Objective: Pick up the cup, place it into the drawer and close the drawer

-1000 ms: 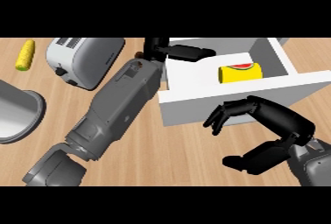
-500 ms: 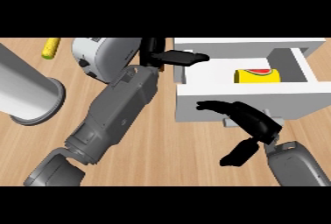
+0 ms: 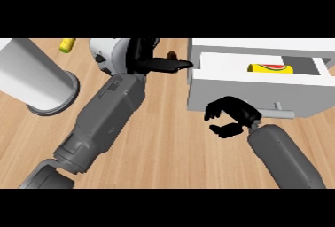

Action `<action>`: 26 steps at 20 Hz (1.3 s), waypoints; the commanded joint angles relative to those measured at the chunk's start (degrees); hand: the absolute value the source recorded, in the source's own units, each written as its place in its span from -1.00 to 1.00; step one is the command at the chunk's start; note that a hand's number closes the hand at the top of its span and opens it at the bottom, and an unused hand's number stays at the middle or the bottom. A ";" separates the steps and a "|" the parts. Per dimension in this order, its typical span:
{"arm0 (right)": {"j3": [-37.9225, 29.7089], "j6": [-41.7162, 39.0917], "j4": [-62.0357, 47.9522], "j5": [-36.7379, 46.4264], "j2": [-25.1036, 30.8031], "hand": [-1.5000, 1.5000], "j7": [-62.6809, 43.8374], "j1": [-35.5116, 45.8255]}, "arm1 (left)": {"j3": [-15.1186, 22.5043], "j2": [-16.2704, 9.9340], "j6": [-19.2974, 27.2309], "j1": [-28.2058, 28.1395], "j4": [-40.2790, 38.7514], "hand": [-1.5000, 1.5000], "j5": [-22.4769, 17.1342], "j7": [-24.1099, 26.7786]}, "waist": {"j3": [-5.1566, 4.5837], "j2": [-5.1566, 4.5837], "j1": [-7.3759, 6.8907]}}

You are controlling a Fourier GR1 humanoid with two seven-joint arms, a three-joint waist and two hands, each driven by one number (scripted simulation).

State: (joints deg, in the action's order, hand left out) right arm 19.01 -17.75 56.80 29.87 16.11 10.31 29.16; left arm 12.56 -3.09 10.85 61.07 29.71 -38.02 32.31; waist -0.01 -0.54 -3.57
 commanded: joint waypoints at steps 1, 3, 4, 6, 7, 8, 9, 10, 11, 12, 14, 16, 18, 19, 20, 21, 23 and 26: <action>-3.13 5.64 -14.03 1.64 -0.55 1.00 7.64 4.47 | 0.30 -2.37 -3.44 -4.80 3.77 -1.00 -0.39 -0.97 | 0.21 -0.24 -1.79; -6.91 6.15 -17.10 -0.59 0.45 1.00 11.41 8.69 | 0.19 -2.39 -3.70 -5.18 3.93 -1.00 -0.31 -0.14 | 0.27 -0.79 -2.31; -7.96 6.26 -19.34 -0.87 -0.52 1.00 10.13 11.72 | 0.63 -3.70 -4.63 -4.87 5.06 -1.00 -0.02 -1.35 | 0.27 -0.72 -3.04; -10.40 9.39 -22.19 -1.39 -0.18 1.00 11.38 13.40 | 1.16 -2.59 -3.60 -7.51 6.78 -1.00 0.08 -0.72 | 0.30 -0.62 -3.84; -11.85 9.51 -23.55 -2.20 1.77 1.00 14.14 13.59 | 0.33 -4.59 -5.03 -7.55 6.80 -1.00 -0.57 -1.51 | 0.34 -0.97 -3.89; -12.85 7.81 -24.72 -2.64 3.22 1.00 13.41 16.96 | 0.59 -4.89 -6.54 -7.70 7.14 -1.00 -0.58 -1.54 | 0.33 -1.33 -4.75; -14.10 8.94 -25.97 -3.16 2.82 1.00 12.49 18.39 | 0.83 -6.01 -6.82 -8.32 8.41 -1.00 -0.63 -3.02 | 0.32 -0.87 -5.17; -14.84 10.09 -27.27 -3.04 3.50 1.00 12.91 19.68 | 1.07 -5.61 -5.96 -8.14 8.63 -1.00 -0.02 -1.90 | 0.36 -1.29 -5.42; -16.46 9.11 -27.95 -4.35 5.63 1.00 14.58 20.03 | 0.74 -6.39 -7.28 -9.25 8.70 -1.00 -0.70 -2.66 | 0.37 -1.47 -5.52; -15.98 9.24 -28.96 -3.39 5.67 1.00 13.02 22.00 | 1.24 -4.81 -6.89 -10.86 8.56 -1.00 -0.45 -1.54 | 0.30 -1.59 -5.39; -17.50 9.83 -29.49 -4.63 5.47 1.00 11.91 23.04 | 1.42 -6.16 -7.71 -9.31 9.56 -1.00 -0.38 -3.37 | 0.33 -1.61 -5.70; -18.91 8.43 -28.89 -5.88 7.49 1.00 10.57 24.59 | 1.65 -7.17 -8.93 -10.24 9.69 -1.00 -0.21 -3.25 | 0.28 -1.90 -6.68; -19.49 7.74 -28.96 -6.75 7.59 1.00 10.62 24.38 | 1.74 -6.74 -8.81 -10.99 10.75 -1.00 -0.41 -3.19 | 0.29 -1.69 -7.27; -19.84 6.94 -28.43 -7.27 8.34 1.00 11.19 24.51 | 1.15 -8.42 -9.80 -11.07 10.13 -1.00 -0.56 -3.21 | 0.27 -2.24 -7.32; -19.58 6.23 -28.31 -7.19 8.27 1.00 10.12 25.30 | 1.27 -7.62 -9.57 -10.18 10.68 -1.00 -0.73 -3.78 | 0.24 -2.12 -7.43; -20.54 6.32 -28.10 -8.15 8.97 1.00 11.21 23.96 | 1.72 -7.95 -9.79 -11.15 11.08 -1.00 -0.41 -3.74 | 0.33 -1.94 -7.63; -20.56 5.22 -27.31 -8.49 9.39 1.00 10.54 24.54 | 1.67 -8.06 -10.85 -12.20 11.14 -1.00 -0.84 -3.88 | 0.22 -2.12 -8.20; -20.78 2.22 -26.20 -9.28 11.46 1.00 10.52 24.45 | 1.75 -8.68 -11.55 -12.73 11.58 -1.00 -0.70 -3.60 | 0.17 -2.21 -8.70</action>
State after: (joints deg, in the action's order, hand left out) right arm 3.22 -22.13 33.01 20.08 20.67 25.58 43.52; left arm 14.23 -11.04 0.35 49.31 40.77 -38.60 28.88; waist 0.65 -1.64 -9.86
